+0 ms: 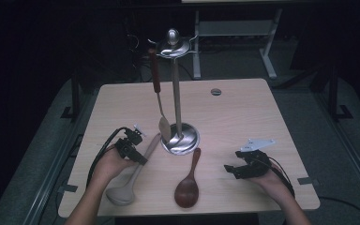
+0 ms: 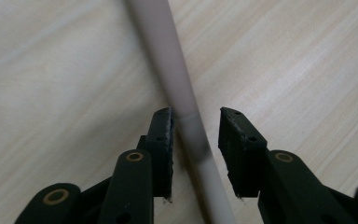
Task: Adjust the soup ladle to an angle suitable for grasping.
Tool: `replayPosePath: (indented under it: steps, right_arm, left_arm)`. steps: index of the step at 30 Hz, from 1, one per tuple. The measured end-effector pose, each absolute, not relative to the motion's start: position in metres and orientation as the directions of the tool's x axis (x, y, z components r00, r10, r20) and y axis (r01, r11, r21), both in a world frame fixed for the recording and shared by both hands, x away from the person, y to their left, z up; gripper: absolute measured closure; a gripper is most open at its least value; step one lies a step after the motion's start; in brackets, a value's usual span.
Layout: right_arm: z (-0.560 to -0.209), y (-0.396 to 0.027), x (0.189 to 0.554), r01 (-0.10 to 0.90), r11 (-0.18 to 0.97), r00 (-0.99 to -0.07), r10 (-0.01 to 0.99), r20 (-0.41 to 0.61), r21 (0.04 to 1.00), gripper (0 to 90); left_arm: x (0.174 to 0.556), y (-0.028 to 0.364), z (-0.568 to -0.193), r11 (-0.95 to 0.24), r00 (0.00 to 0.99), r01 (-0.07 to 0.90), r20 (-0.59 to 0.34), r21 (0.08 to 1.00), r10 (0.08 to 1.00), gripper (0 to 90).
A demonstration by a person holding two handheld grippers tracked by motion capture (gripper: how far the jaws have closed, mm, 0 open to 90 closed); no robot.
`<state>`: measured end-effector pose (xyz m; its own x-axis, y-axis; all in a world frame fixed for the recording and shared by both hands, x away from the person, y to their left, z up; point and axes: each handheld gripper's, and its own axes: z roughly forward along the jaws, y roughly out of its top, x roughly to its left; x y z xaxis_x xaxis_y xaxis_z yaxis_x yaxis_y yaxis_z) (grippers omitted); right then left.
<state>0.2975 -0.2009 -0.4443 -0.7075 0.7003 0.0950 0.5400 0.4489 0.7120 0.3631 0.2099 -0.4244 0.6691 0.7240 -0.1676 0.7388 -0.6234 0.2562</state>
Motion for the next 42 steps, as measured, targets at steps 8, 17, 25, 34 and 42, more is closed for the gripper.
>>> replayPosePath:
  steps: [8,17,25,34,42]
  right_arm:
    - [-0.445,-0.201,0.298,0.539,0.451,-0.709,0.699,0.095,0.711,26.9]
    - [-0.445,-0.201,0.298,0.537,0.454,-0.71,0.698,0.091,0.711,26.9]
    - [-0.445,-0.202,0.298,0.544,0.452,-0.704,0.704,0.092,0.707,26.9]
    - [-0.445,-0.201,0.298,0.542,0.457,-0.707,0.702,0.088,0.705,27.0]
    - [-0.446,-0.201,0.298,0.542,0.458,-0.707,0.702,0.088,0.705,27.0]
  left_arm:
    - [0.365,0.205,-0.433,-0.639,0.671,0.738,-0.138,0.216,0.728,67.5]
    - [0.367,0.205,-0.433,-0.631,0.661,0.747,-0.13,0.209,0.739,70.4]
    - [0.369,0.213,-0.433,-0.581,0.612,0.787,-0.143,0.209,0.778,74.4]
    - [0.37,0.233,-0.427,-0.523,0.568,0.814,-0.158,0.253,0.808,78.1]
    - [0.369,0.255,-0.413,-0.502,0.576,0.8,-0.186,0.329,0.796,77.9]
